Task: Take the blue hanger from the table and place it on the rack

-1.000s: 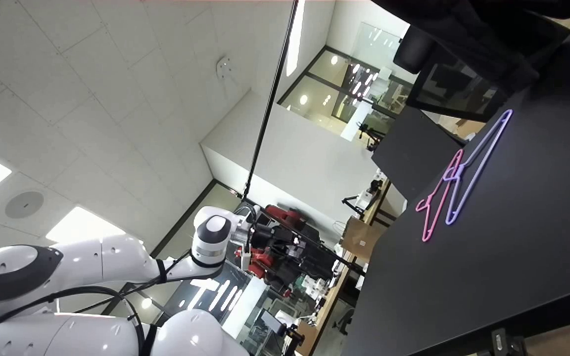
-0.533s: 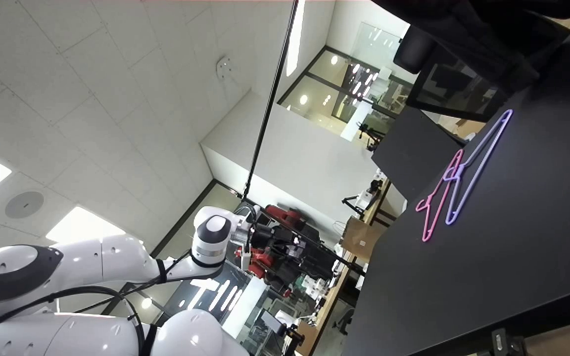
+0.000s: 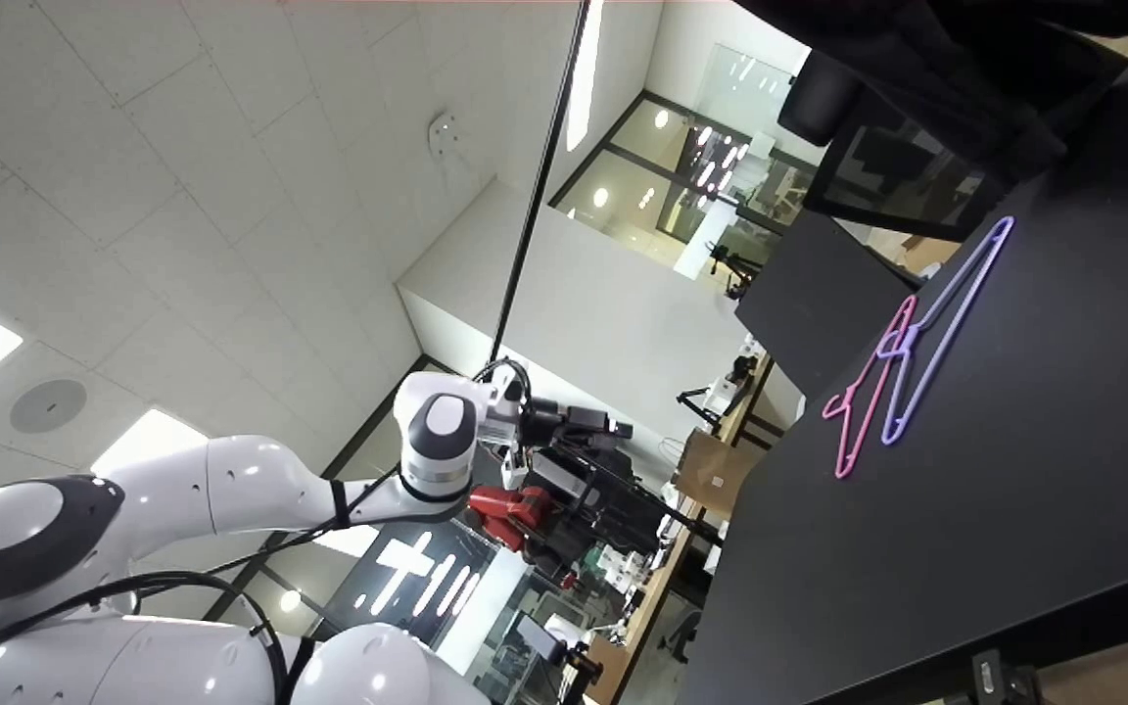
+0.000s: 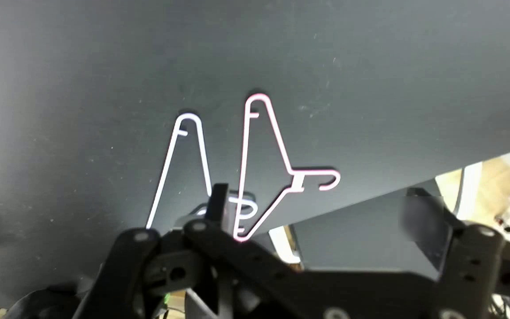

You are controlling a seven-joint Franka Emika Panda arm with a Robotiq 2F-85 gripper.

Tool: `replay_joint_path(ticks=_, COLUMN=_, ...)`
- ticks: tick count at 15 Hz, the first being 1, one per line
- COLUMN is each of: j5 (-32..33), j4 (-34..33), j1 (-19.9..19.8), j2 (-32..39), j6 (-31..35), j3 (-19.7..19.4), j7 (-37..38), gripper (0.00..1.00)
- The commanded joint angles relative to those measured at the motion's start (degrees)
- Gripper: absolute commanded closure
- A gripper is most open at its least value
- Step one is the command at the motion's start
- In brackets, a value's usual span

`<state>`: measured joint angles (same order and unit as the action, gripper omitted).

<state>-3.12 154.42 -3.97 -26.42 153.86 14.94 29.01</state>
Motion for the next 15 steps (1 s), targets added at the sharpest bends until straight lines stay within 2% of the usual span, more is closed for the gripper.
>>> replay_joint_path(ticks=1, j5=2.2, j4=0.2, j1=-6.9, j2=3.9, j6=10.4, j3=-0.9, j7=4.3, gripper=0.0)
replay_joint_path(ticks=3, j5=3.4, j4=-1.0, j1=-11.6, j2=7.6, j6=14.6, j3=-0.3, j7=5.1, gripper=0.0)
replay_joint_path(ticks=8, j5=5.0, j4=-4.9, j1=-20.7, j2=17.7, j6=16.8, j3=0.7, j7=5.2, gripper=0.0)
replay_joint_path(ticks=10, j5=5.1, j4=-6.9, j1=-22.3, j2=21.1, j6=16.6, j3=0.4, j7=5.0, gripper=0.0)
replay_joint_path(ticks=13, j5=0.8, j4=-8.6, j1=-21.0, j2=23.3, j6=12.7, j3=-0.5, j7=2.5, gripper=0.0)
replay_joint_path(ticks=14, j5=2.4, j4=-6.4, j1=-21.7, j2=22.0, j6=15.6, j3=-0.5, j7=1.8, gripper=0.0)
replay_joint_path(ticks=15, j5=1.8, j4=-7.0, j1=-21.6, j2=22.9, j6=14.9, j3=-0.5, j7=1.7, gripper=0.0)
